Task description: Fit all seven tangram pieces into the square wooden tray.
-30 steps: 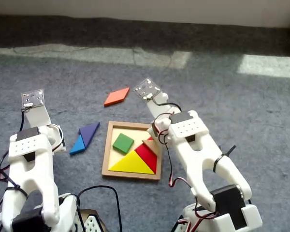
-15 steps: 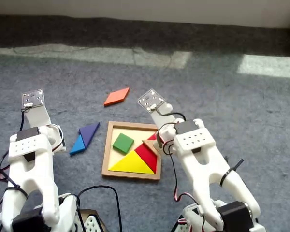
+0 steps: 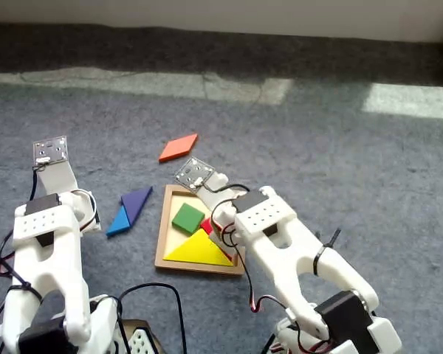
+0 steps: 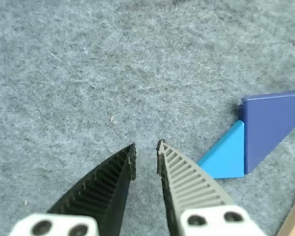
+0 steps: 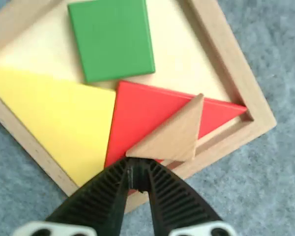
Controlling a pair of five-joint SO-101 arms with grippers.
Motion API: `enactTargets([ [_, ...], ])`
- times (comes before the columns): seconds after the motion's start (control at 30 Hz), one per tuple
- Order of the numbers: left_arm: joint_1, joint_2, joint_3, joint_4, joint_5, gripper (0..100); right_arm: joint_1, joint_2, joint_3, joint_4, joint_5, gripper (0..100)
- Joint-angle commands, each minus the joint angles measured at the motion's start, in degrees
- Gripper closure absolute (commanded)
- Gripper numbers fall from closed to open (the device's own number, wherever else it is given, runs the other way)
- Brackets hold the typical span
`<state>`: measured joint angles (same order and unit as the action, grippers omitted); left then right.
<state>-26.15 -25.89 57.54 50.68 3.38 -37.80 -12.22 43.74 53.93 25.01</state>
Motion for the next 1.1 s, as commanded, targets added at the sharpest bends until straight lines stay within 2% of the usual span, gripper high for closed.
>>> enactTargets([
  [0.0, 0.84, -1.01, 0.13, -0.53, -0.53, 90, 3.38, -0.04, -7.25, 5.85, -0.09, 99.3],
  [0.1, 0.84, -1.01, 0.13, -0.53, -0.53, 90, 5.93, -0.04, -11.38, 9.54, -0.09, 99.3],
  [0.2, 0.84, -1.01, 0.13, -0.53, -0.53, 90, 5.85, 0.57, -13.41, 9.01, -0.09, 99.3],
  [0.57, 0.84, -1.01, 0.13, -0.53, -0.53, 90, -0.75, 0.66, -6.2, 1.36, -0.26, 99.3],
  [0.7, 0.84, -1.01, 0.13, -0.53, -0.53, 90, -0.75, 0.75, -6.37, -1.63, -3.87, 99.3],
  [0.9, 0.84, -1.01, 0.13, -0.53, -0.53, 90, -0.48, 0.75, -6.29, -8.04, -4.31, 99.3],
  [1.0, 0.84, -1.01, 0.13, -0.53, -0.53, 90, 0.66, 0.04, -6.29, -8.22, -4.31, 99.3],
  [1.07, 0.84, -1.01, 0.13, -0.53, -0.53, 90, 2.51, -1.1, -6.64, -4.7, -4.22, 99.3],
])
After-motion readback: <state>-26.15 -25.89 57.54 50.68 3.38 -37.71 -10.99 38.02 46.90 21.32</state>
